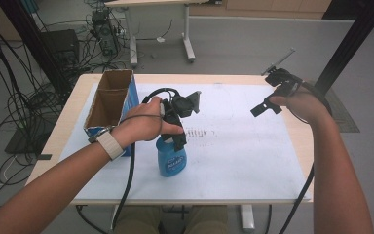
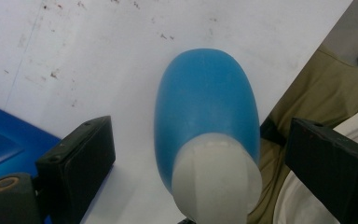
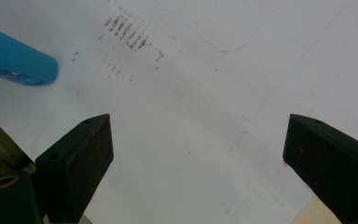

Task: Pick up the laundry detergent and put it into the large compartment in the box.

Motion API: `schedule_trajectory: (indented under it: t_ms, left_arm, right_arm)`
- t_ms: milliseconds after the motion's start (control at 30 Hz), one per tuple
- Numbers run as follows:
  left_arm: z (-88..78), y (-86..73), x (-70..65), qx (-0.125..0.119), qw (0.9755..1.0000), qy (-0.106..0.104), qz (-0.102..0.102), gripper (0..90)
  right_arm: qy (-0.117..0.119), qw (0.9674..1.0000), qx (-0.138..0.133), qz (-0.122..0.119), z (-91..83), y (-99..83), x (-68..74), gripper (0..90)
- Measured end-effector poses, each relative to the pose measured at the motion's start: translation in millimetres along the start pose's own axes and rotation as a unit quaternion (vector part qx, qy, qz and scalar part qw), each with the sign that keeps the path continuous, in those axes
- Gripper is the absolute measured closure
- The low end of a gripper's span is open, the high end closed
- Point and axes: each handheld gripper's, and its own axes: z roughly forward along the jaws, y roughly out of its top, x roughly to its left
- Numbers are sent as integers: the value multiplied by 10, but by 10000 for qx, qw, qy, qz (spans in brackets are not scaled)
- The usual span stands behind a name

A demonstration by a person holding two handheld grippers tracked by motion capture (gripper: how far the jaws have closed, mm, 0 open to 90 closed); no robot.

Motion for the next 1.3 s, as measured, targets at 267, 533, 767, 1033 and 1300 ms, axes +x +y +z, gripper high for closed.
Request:
schedule_trajectory:
  t_ms: [267,533,767,1033,1300]
  left_arm:
    - [4,5,-3,-7,10000,-4,4,89]
    - [7,7,0,-11,10000,-12,-23,90]
    - [8,6,4,-25,10000,-6,-22,89]
    - [11,4,9,-28,10000,-9,-38,90]
    - [18,8,13,-19,10000,-22,-39,89]
  right_arm:
    - [-4,10000,-1,3,-2,-3,-3,82]
    - [0,10000,1,4,0,-4,-11,82]
    - [1,10000,0,16,1,-13,-14,82]
    - [8,10000,-3,5,6,-16,-19,82]
    - [13,10000,-7,18,10,-19,-22,82]
